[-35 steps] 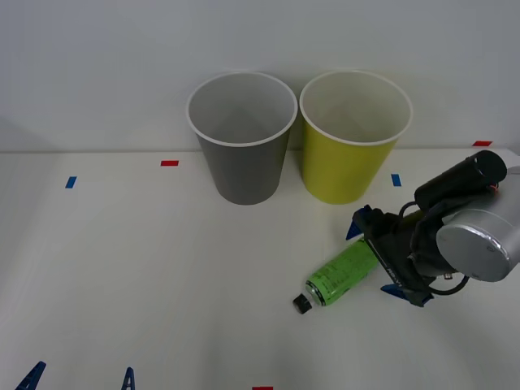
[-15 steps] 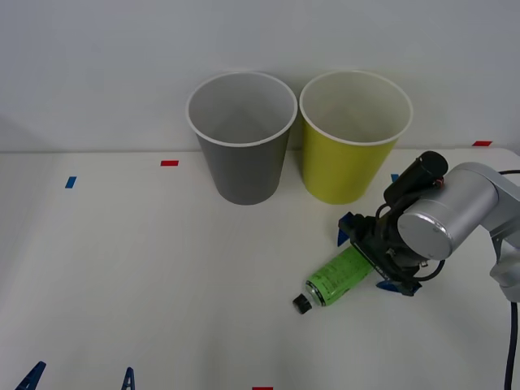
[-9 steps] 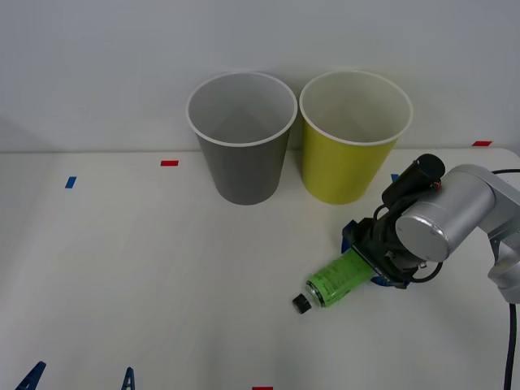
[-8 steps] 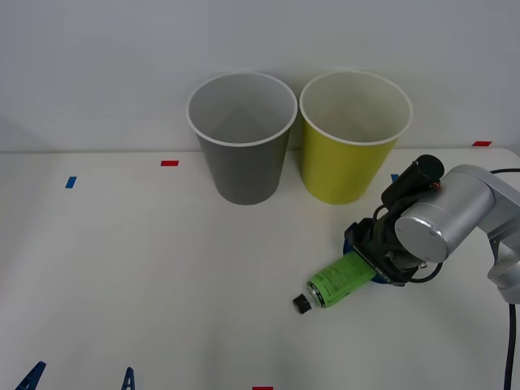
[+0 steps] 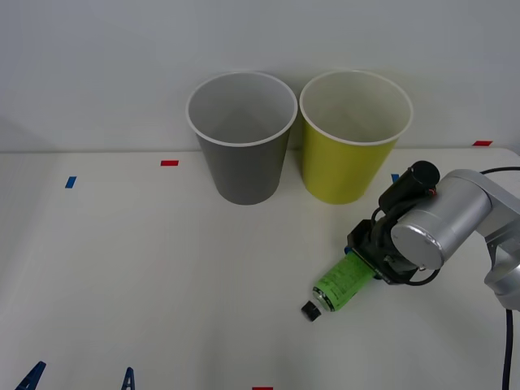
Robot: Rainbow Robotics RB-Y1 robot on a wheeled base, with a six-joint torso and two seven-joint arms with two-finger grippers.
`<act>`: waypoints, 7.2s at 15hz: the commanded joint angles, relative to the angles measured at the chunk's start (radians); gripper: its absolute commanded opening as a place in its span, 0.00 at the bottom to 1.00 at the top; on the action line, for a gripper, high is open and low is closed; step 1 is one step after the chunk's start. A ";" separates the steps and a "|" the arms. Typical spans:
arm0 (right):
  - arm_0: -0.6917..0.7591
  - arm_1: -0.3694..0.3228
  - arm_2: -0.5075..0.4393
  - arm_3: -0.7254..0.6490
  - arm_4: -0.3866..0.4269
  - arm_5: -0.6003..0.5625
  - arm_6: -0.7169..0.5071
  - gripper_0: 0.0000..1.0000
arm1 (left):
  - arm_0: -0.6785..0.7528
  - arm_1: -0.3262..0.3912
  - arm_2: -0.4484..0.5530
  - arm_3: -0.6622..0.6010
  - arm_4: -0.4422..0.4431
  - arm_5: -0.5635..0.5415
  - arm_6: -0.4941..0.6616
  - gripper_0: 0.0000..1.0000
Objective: Put cans in the gray bin and PET bottles in the light green bin.
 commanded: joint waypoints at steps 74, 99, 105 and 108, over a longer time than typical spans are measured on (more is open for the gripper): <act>-0.148 0.478 -0.573 -0.136 0.517 -0.668 1.505 0.87 | 0.000 0.000 0.000 0.000 0.000 0.000 0.000 1.00; 0.691 0.442 -0.530 -0.603 0.436 -1.049 1.487 0.89 | 0.000 0.000 0.000 0.000 0.000 0.000 0.000 1.00; 0.973 0.366 -0.484 -0.603 0.434 -1.366 1.485 0.89 | 0.000 0.000 0.000 0.000 0.000 0.000 0.000 1.00; 1.097 0.324 -0.478 -0.601 0.434 -1.506 1.484 0.89 | 0.000 0.000 0.000 0.000 0.000 0.000 0.000 1.00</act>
